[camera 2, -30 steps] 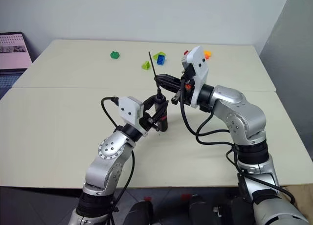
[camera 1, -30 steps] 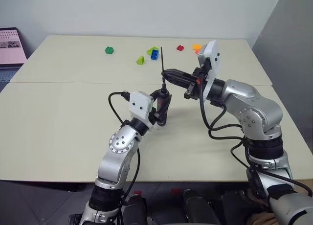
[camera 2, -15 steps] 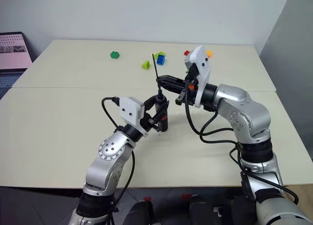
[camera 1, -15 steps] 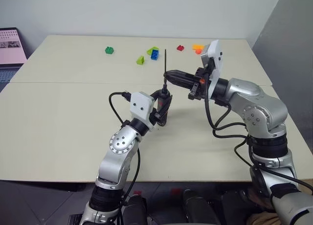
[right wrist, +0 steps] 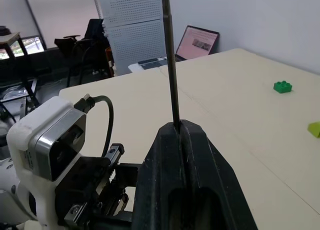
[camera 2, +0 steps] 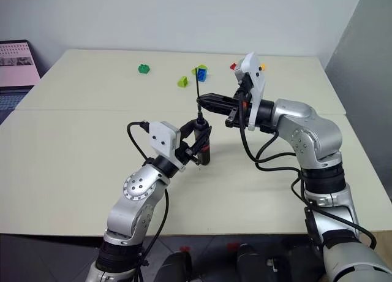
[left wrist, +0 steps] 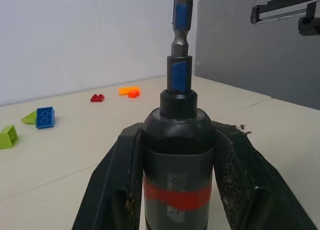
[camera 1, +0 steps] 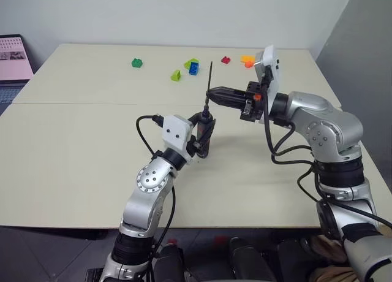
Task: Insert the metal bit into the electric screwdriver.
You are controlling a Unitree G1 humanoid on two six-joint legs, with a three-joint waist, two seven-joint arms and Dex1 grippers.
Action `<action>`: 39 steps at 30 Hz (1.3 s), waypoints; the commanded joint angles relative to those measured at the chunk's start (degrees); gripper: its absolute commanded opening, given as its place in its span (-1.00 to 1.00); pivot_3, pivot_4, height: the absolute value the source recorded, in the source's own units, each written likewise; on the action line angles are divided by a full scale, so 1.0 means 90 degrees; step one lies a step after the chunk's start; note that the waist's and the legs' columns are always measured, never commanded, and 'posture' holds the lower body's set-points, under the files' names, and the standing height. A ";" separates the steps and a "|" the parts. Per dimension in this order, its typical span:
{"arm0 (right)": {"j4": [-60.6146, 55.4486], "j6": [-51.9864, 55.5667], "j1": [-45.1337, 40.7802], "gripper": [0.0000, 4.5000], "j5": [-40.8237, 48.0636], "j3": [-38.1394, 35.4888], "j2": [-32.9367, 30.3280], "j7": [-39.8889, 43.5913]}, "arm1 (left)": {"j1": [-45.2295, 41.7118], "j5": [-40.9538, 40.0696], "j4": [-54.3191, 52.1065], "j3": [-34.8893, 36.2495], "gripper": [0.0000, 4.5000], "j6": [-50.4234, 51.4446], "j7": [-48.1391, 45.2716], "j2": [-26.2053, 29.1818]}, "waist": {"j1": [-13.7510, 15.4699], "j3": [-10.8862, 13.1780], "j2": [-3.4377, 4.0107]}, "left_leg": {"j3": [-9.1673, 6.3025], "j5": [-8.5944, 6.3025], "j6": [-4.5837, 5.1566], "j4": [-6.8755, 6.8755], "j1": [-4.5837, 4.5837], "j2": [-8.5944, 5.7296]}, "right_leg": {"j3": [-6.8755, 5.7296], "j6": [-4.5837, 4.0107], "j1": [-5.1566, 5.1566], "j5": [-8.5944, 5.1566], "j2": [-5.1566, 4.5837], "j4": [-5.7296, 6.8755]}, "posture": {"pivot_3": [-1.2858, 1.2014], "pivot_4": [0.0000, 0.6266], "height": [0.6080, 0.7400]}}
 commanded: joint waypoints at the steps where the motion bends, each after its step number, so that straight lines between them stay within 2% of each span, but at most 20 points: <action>1: 0.0311 -0.0124 -0.0124 -1.00 -0.0167 0.0374 -0.0155 0.0641 | -0.0064 -0.0009 -0.0062 0.0070 -0.28 -0.0074 -0.0020 0.0018 | 0.0000 0.0000 0.0000 | 0.0000 0.0000 0.0000 -0.0001 0.0000 0.0000 | 0.0000 0.0000 0.0001 0.0000 0.0000 -0.0004 | 0.03 -0.52 1.00; 18: 0.1619 -0.0360 -0.0979 -1.00 -0.0553 0.0567 -0.0248 0.1981 | -0.0037 -0.0005 -0.0113 0.0048 -0.28 -0.0057 -0.0148 0.0072 | 0.0000 -0.0001 0.0002 | -0.0001 0.0000 0.0000 -0.0007 0.0000 0.0002 | -0.0004 0.0006 0.0017 0.0007 -0.0001 -0.0037 | 0.03 -0.52 1.00; 29: 0.1630 -0.0573 -0.0975 -1.00 -0.0811 0.0690 -0.0246 0.2285 | -0.0065 -0.0019 -0.0083 0.0095 -0.28 -0.0022 -0.0151 0.0073 | 0.0001 -0.0001 0.0002 | -0.0001 0.0000 0.0000 -0.0006 0.0001 0.0002 | -0.0005 0.0007 0.0019 0.0008 -0.0001 -0.0038 | 0.03 -0.52 1.00; 37: 0.1667 -0.0551 -0.1007 -1.00 -0.0841 0.0562 -0.0187 0.2154 | -0.0064 -0.0026 -0.0083 0.0087 -0.28 0.0003 -0.0173 0.0080 | 0.0001 -0.0001 0.0002 | -0.0002 0.0000 0.0000 -0.0006 0.0001 0.0002 | -0.0006 0.0007 0.0021 0.0008 -0.0001 -0.0038 | 0.03 -0.52 1.00; 38: 0.1667 -0.0542 -0.1011 -0.82 -0.0831 0.0537 -0.0183 0.2144 | -0.0064 -0.0026 -0.0082 0.0086 -0.28 0.0005 -0.0176 0.0080 | 0.0001 -0.0001 0.0002 | -0.0002 0.0000 0.0000 -0.0006 0.0001 0.0002 | -0.0006 0.0007 0.0022 0.0008 -0.0001 -0.0038 | 0.03 -0.52 1.00; 39: 0.1652 -0.0523 -0.1013 -0.77 -0.0809 0.0513 -0.0185 0.2146 | -0.0062 -0.0026 -0.0083 0.0086 -0.28 0.0007 -0.0181 0.0081 | 0.0001 -0.0001 0.0003 | -0.0002 0.0000 0.0000 -0.0006 0.0001 0.0002 | -0.0006 0.0007 0.0022 0.0008 -0.0001 -0.0038 | 0.03 -0.52 1.00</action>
